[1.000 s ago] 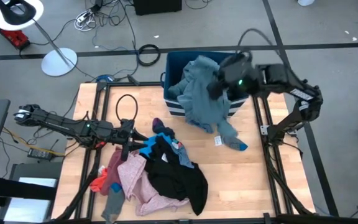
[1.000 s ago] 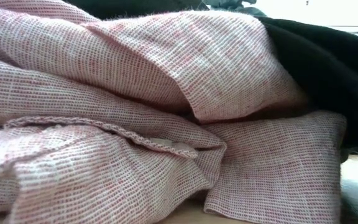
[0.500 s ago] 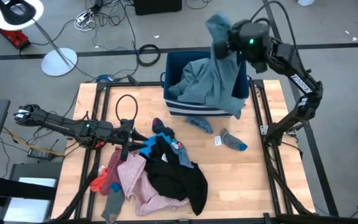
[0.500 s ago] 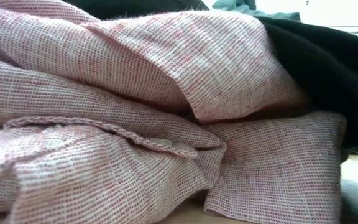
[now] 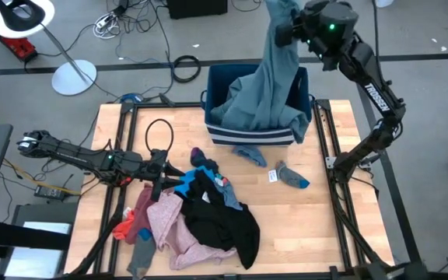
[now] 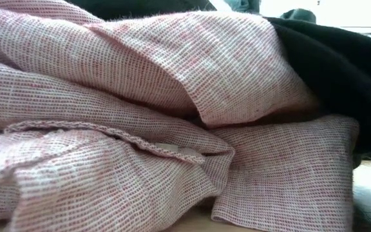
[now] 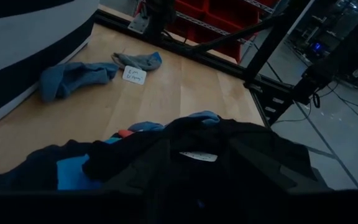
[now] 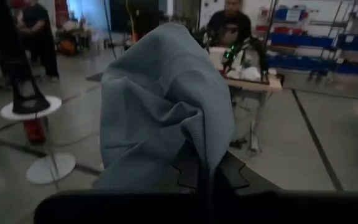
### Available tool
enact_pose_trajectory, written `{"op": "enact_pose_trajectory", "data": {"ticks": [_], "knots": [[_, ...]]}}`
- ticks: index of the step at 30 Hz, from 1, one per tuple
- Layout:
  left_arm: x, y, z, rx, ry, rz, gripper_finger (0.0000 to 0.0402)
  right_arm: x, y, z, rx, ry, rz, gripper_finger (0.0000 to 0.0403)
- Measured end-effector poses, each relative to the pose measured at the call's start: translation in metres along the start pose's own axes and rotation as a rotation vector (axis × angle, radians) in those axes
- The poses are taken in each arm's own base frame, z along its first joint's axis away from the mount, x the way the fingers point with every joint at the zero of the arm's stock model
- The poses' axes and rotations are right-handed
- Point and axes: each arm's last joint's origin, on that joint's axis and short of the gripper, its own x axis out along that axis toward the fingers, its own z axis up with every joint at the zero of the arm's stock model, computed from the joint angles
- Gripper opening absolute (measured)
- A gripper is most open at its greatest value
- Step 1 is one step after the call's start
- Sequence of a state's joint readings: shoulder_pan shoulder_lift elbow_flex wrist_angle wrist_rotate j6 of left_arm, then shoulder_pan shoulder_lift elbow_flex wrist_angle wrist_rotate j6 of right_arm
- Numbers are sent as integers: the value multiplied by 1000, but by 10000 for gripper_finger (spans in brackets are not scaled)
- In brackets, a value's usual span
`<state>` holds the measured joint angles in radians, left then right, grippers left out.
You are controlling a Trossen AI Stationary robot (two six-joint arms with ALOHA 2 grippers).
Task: Sort clothes
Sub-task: Put the gray pants into the blue bin
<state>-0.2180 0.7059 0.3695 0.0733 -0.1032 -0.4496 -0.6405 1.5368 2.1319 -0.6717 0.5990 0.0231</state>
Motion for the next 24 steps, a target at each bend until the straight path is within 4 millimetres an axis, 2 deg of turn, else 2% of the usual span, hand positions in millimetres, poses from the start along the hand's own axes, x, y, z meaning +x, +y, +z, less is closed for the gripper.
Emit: {"op": "enact_pose_trajectory", "data": {"ticks": [9,11,13,16,18,24], "knots": [[0,0,0,0,-1,1,163,17,-32,8,65,-73,-99,8],[0,0,0,0,-2,3,163,18,-33,10,114,-83,-25,8],[0,0,0,0,-2,3,163,19,-31,7,142,-51,123,8],[0,0,0,0,-2,3,163,16,-22,-8,166,119,344,8],[0,0,0,0,-2,3,163,14,-14,-24,151,278,432,8],[0,1,0,0,-3,16,163,3,-8,-83,-45,769,449,8]]}}
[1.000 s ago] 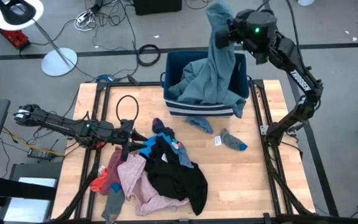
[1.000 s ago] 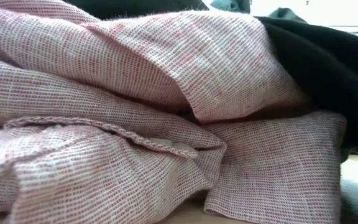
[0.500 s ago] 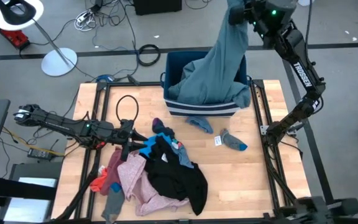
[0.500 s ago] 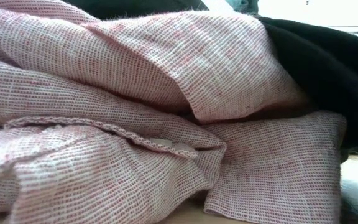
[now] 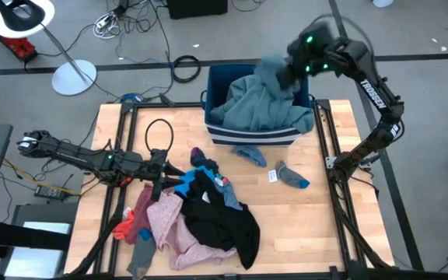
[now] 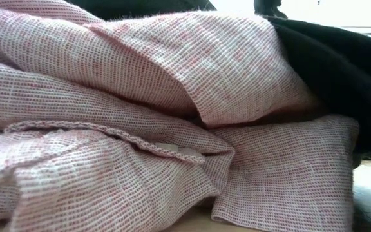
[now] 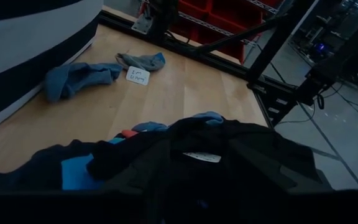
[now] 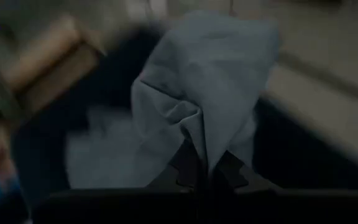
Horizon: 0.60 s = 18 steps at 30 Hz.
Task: Sort clothes
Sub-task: Put the gray pants into the blue bin
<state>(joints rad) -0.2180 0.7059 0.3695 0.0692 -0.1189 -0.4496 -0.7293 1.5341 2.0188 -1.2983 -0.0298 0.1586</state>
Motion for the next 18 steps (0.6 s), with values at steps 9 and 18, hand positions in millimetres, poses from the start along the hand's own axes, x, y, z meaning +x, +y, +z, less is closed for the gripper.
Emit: {"op": "enact_pose_trajectory", "data": {"ticks": [9,18], "knots": [[0,0,0,0,-1,3,163,82,9,-42,-25,248,47,8],[0,0,0,-5,-1,4,163,152,2,-87,16,284,38,8]]}}
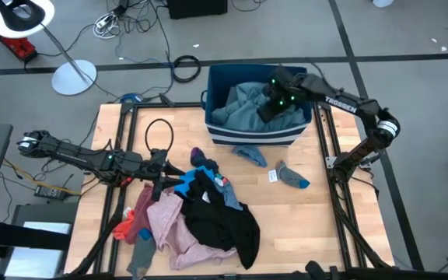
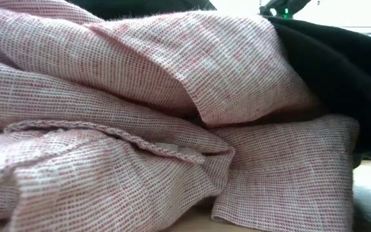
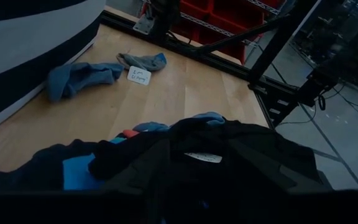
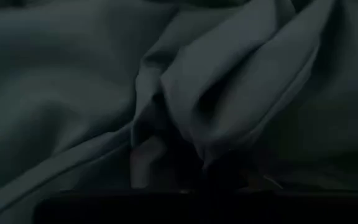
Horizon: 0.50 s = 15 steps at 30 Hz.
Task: Sort clothes
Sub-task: Put the gray pants into the blue bin
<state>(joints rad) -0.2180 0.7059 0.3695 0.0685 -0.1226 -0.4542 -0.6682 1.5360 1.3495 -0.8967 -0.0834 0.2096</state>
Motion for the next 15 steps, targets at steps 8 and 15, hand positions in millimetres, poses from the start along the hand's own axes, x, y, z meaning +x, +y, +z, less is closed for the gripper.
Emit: {"op": "enact_pose_trajectory", "data": {"ticks": [8,15], "knots": [[0,0,0,-2,0,0,163,36,-13,-24,54,55,-20,29],[0,0,0,-3,1,1,163,19,-8,-6,63,-27,11,121]]}}
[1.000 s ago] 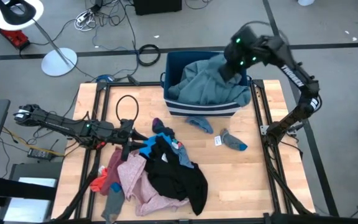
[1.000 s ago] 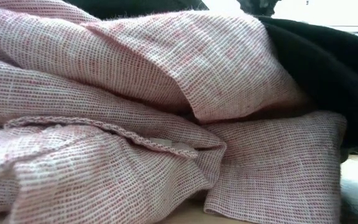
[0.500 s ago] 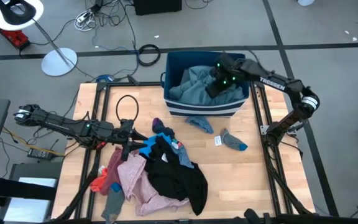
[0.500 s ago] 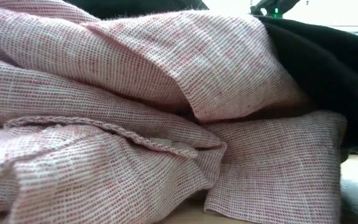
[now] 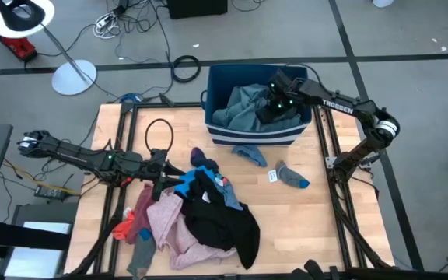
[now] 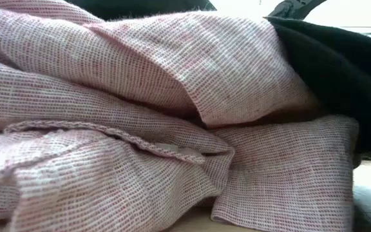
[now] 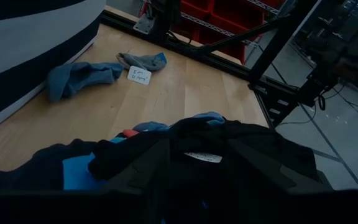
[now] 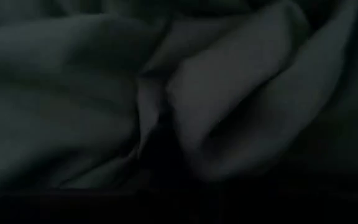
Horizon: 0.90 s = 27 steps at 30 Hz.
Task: Sort clothes
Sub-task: Put the gray pants into the blue bin, then put the top gray socks into the blue bin
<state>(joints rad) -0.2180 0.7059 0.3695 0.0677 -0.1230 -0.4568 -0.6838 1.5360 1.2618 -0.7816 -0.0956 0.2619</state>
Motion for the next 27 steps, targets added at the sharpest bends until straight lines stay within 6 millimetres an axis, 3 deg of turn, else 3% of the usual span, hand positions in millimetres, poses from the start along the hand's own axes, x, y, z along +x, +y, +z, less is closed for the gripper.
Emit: {"op": "enact_pose_trajectory", "data": {"ticks": [8,17,22,27], "knots": [[0,0,0,0,0,0,163,-56,12,24,-34,-8,11,209],[0,0,1,-2,-8,-3,163,-133,24,31,-61,-2,16,230],[0,-1,2,-1,-24,-11,163,-184,36,11,-59,-68,53,218],[0,-1,2,5,-23,-10,163,-239,47,-34,-45,-200,83,196]]}}
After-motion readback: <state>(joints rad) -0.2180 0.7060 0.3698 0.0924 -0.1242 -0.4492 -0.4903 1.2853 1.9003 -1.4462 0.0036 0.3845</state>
